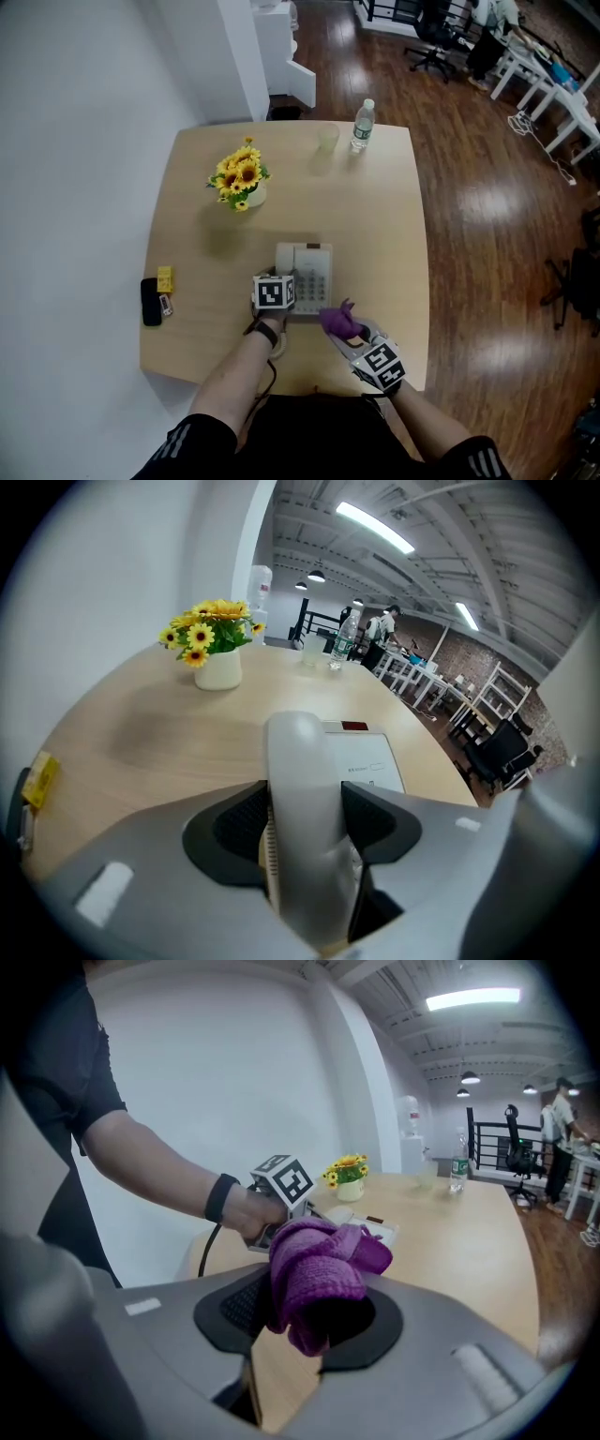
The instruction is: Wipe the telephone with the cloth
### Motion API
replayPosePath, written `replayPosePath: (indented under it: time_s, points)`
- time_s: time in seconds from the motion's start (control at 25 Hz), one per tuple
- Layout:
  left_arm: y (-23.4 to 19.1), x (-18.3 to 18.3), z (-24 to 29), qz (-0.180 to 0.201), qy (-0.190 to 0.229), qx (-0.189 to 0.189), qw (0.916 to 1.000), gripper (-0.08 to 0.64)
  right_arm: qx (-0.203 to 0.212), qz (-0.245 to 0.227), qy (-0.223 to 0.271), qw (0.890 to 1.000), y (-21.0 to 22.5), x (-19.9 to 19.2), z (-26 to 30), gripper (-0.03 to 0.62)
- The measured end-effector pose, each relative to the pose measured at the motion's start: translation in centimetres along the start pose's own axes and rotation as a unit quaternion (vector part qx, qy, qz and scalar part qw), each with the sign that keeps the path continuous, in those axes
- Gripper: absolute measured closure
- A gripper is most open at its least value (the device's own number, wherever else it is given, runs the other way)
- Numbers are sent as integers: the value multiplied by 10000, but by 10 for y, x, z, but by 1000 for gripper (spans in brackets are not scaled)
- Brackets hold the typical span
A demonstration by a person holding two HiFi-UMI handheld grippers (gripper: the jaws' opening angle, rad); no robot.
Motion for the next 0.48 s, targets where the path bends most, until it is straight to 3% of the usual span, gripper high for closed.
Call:
replayPosePath:
  time_s: [0.12,0.28,0.48]
  points:
    - [-2,-1,-8,-228,100,-394,9989,342,13,77,57,10000,0,3,-2,448]
    - [2,3,-36,-42,427,-846,9955,344,-21,93,256,9996,1,18,-9,448]
    - [21,4,-104,98,1120,-1836,9766,344,-167,-255,727,9969,0,66,-32,448]
Point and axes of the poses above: the fingertips, and each gripper's own axes: z forward along the fingers, y to its right, x out of its top, the point moved 2 cm from there along -z, backward along the fingers, and after that the axes turned 12 degrees about -y, right-handed, at the moved point
